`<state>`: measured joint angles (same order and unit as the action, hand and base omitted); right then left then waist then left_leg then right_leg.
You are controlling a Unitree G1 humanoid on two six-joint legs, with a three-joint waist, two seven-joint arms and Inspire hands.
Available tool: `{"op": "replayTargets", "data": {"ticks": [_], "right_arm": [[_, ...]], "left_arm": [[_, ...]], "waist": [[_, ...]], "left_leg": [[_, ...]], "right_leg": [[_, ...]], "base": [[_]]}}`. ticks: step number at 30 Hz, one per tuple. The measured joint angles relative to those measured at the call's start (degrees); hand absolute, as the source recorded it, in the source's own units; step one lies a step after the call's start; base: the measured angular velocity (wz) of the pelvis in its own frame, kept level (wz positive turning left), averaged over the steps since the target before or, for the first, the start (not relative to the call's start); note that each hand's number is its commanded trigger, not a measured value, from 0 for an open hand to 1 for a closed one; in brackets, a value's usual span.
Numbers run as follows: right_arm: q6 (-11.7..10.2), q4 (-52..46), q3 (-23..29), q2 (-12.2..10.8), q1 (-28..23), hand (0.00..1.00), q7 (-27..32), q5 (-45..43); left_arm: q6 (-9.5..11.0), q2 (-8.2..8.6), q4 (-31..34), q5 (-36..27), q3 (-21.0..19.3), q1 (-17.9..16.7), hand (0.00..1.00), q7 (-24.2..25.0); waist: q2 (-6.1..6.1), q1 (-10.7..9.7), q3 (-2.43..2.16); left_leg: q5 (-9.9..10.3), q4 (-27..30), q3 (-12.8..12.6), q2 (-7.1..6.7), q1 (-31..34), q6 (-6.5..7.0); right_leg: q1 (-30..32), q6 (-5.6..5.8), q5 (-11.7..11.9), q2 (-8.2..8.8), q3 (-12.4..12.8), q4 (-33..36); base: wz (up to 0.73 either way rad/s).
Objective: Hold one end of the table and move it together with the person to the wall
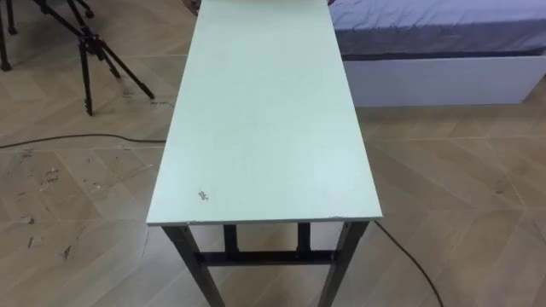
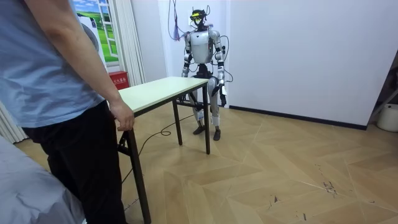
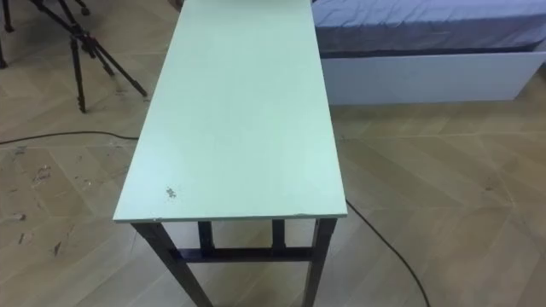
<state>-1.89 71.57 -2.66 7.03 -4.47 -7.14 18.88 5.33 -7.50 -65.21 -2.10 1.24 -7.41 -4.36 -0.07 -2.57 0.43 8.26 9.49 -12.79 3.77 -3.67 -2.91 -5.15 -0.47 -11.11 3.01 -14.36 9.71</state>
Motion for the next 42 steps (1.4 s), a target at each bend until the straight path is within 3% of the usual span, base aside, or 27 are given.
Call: {"op": "replayTargets", "data": {"ticks": [11, 17, 23, 27, 29, 31, 34, 39, 42], "right_arm": [[0.28, 0.26, 0.74, 0.04, -0.03, 0.00, -1.90, 0.52], [0.74, 0.98, 1.85, 0.05, 0.17, 0.00, -4.77, 1.25], [1.53, 0.79, 1.88, 0.88, 0.65, 0.00, -10.70, 1.14], [3.30, -6.83, 2.90, 2.02, -1.17, 0.00, -13.08, 3.98], [3.27, -9.27, 4.08, 2.08, -1.03, 0.00, -14.35, 5.58], [3.44, -12.21, 4.09, 2.33, -1.40, 0.00, -15.47, 5.89], [5.10, -24.14, 3.37, 2.13, -4.68, 0.00, -17.46, 10.05], [5.77, -29.79, -0.73, 1.27, -5.84, 0.00, -19.59, 15.80], [7.26, -35.57, -2.79, 1.31, -7.69, 0.00, -19.73, 17.27]], "left_arm": [[-0.14, 0.05, -0.63, -1.71, -0.08, 0.02, 0.00, 3.09], [-1.25, 0.34, -2.81, -13.24, -0.42, -0.07, 0.00, 9.00], [-2.85, 0.09, -3.90, -22.79, -0.85, 0.03, 0.00, 17.96], [-4.38, 0.07, -2.89, -32.72, -0.85, -0.22, 0.00, 23.67], [-4.73, 0.03, -2.00, -37.64, -0.34, -0.30, 0.00, 25.73], [-5.12, -0.27, 0.26, -41.39, 1.13, -1.12, 0.00, 26.99], [-5.82, -1.07, 9.89, -50.49, 4.70, -4.87, 0.00, 28.99], [-7.05, -1.25, 19.57, -54.84, 9.16, -6.49, 0.00, 31.42], [-7.93, -1.54, 26.05, -57.87, 12.45, -6.87, 0.00, 31.69]], "waist": [[-0.02, -0.15, -0.03], [-0.04, -0.11, -0.17], [0.34, 0.76, -0.17], [1.19, 1.29, -0.27], [1.42, 1.16, -0.03], [1.77, 0.89, -0.14], [1.79, 0.87, -0.13], [1.13, 0.83, -0.05], [0.85, 0.36, -0.03]], "left_leg": [[0.44, 0.08, -0.16, -0.26, 0.07, 0.53], [0.75, 0.13, -0.11, -0.74, 0.36, 0.90], [2.09, 2.80, -0.12, -0.51, 2.12, 1.13], [3.01, 4.56, -0.17, -0.47, 4.14, 1.49], [3.40, 5.78, -0.18, -0.56, 4.65, 1.74], [3.98, 6.76, -0.63, -0.55, 5.09, 2.11], [4.37, 7.40, -1.35, -0.96, 6.07, 2.64], [4.85, 8.34, -1.54, -1.21, 6.60, 3.40], [5.03, 8.80, -2.10, -1.36, 7.04, 3.67]], "right_leg": [[0.05, 0.41, -0.27, 0.26, -0.18, 0.01], [-0.03, 0.94, -0.25, 0.80, -0.80, 0.12], [0.58, 1.08, -0.30, 0.97, -0.92, 0.19], [2.23, 1.44, -0.50, 1.40, -1.53, 1.40], [2.32, 1.70, -0.67, 1.75, -1.85, 2.00], [2.38, 2.04, -0.94, 2.00, -2.13, 2.44], [3.66, 2.54, -1.56, 2.92, -2.35, 4.15], [4.20, 3.01, -1.75, 3.32, -1.86, 4.95], [5.00, 3.28, -1.79, 3.77, -1.54, 6.35]], "base": [[0.00], [0.02], [0.00], [0.04], [0.09], [0.09], [0.07], [0.01], [-0.06]]}}
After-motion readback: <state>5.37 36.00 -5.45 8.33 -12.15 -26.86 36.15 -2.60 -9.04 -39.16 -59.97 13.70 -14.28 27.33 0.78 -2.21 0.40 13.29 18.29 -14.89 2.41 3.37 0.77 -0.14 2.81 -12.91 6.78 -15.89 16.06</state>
